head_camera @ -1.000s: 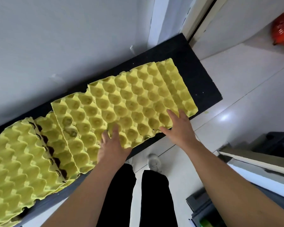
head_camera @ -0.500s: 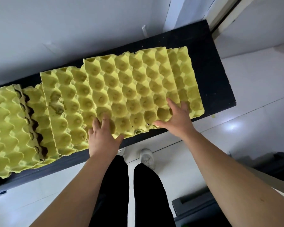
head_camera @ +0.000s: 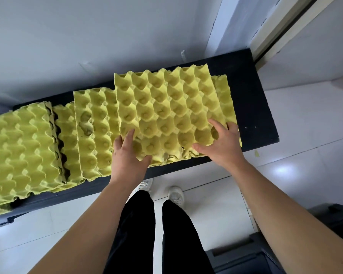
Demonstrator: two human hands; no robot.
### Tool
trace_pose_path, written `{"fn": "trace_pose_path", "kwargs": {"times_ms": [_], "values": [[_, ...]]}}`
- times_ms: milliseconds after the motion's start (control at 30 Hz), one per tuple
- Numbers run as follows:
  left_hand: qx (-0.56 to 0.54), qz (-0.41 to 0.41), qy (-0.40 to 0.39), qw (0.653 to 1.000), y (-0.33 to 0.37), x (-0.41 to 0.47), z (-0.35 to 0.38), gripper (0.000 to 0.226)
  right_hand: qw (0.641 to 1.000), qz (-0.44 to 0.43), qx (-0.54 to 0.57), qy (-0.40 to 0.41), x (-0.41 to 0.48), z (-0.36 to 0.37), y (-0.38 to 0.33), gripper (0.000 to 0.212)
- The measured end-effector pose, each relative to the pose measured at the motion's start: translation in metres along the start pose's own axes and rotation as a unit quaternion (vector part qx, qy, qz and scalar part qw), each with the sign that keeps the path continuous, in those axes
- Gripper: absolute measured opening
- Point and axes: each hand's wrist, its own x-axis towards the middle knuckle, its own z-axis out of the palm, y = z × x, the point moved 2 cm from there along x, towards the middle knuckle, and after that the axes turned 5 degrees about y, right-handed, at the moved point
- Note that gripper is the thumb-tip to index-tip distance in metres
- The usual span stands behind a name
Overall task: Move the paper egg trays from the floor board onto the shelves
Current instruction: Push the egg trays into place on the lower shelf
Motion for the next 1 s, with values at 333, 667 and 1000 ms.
{"fn": "trace_pose_path", "kwargs": {"times_ms": [333, 667, 1000], "values": [[-0.011, 0.002, 0.079, 0.997, 0.017, -0.071, -0.102, 0.090, 0.994, -0.104, -0.024, -0.001, -0.057, -0.065, -0.087, 0.097], [-0.091, -0.065, 0.192, 0.975, -0.046, -0.154, -0.227, 0.090, 0.970, -0.229, -0.078, -0.038, -0.144, -0.065, -0.227, 0.095], [-0.145, -0.130, 0.309, 0.931, -0.190, -0.255, -0.348, 0.090, 0.923, -0.353, -0.123, -0.091, -0.280, 0.021, -0.375, 0.098]]}}
